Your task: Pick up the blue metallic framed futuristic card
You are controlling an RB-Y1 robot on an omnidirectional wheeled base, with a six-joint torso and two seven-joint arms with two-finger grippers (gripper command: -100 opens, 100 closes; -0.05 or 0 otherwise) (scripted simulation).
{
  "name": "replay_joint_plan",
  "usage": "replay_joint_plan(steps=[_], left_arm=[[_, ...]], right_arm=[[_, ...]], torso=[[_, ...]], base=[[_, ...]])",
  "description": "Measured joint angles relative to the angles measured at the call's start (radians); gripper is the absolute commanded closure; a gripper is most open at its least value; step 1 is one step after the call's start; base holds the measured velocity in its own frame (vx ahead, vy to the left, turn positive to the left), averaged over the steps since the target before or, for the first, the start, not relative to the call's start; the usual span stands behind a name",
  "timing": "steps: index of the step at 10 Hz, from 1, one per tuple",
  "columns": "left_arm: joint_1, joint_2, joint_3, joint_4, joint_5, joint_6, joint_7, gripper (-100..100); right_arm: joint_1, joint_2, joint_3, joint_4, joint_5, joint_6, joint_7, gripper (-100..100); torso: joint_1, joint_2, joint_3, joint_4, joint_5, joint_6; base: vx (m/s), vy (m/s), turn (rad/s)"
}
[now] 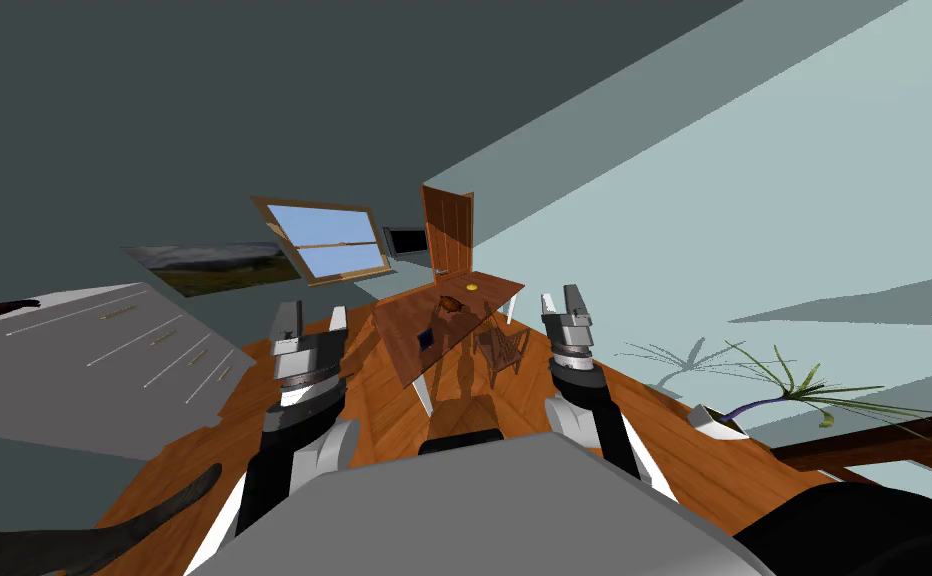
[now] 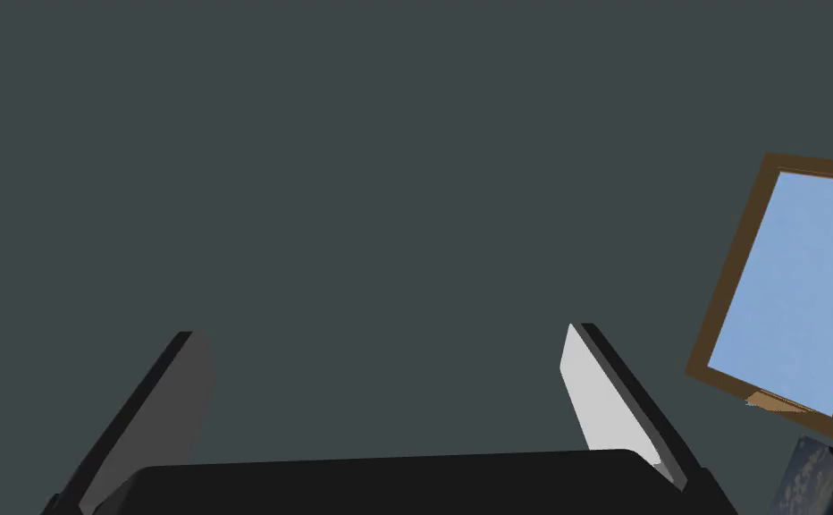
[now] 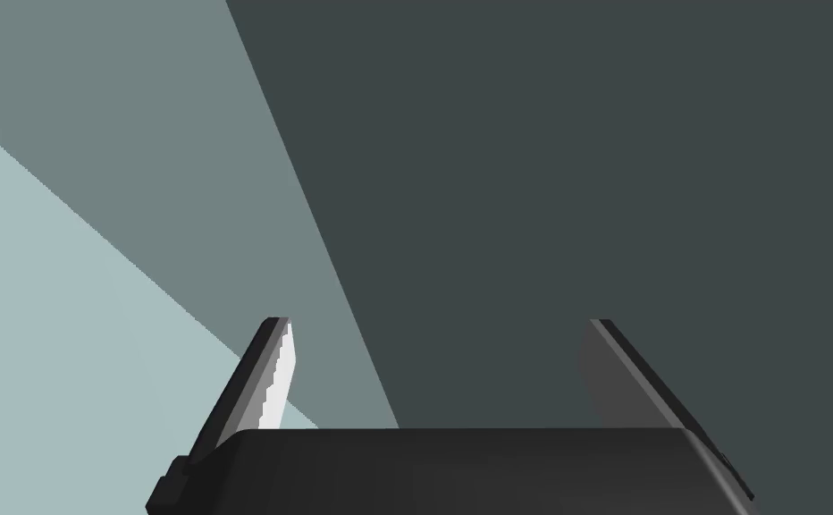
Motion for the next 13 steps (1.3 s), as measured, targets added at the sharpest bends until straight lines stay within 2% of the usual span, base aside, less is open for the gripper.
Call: replay_joint_plan(steps=[2,5,8,9,13], left_arm=[[-0.005,0.047,-0.004,0.025,0.005,-0.004,-0.015,-100],[-0.025,0.122,-0.016,0.098,0.018,-0.013,-0.068,-100],[-0.046,0.165,-0.028,0.179,0.031,-0.029,-0.120,-100],[-0.037,0.174,-0.032,0.197,0.034,-0.041,-0.134,-100],[-0.063,0.206,-0.052,0.306,0.047,-0.068,-0.205,-100]], right_arm=[[0.000,0.000,0.000,0.000,0.000,0.000,0.000,0],[0.000,0.000,0.000,0.000,0.000,0.000,0.000,0],[0.000,0.000,0.000,0.000,0.000,0.000,0.000,0],[0.000,0.000,0.000,0.000,0.000,0.000,0.000,0],[0.000,0.000,0.000,0.000,0.000,0.000,0.000,0]], torso=[[0.001,0.000,0.000,0.000,0.000,0.000],[0.003,0.000,0.000,0.000,0.001,0.000],[0.002,0.000,0.000,0.000,0.000,0.000],[0.002,0.000,0.000,0.000,0.001,0.000],[0.002,0.000,0.000,0.000,0.000,0.000]], base=[[-0.003,0.018,-0.093],[-0.003,0.030,-0.091],[-0.006,0.027,-0.120],[-0.012,0.025,-0.094],[-0.007,0.022,-0.110]])
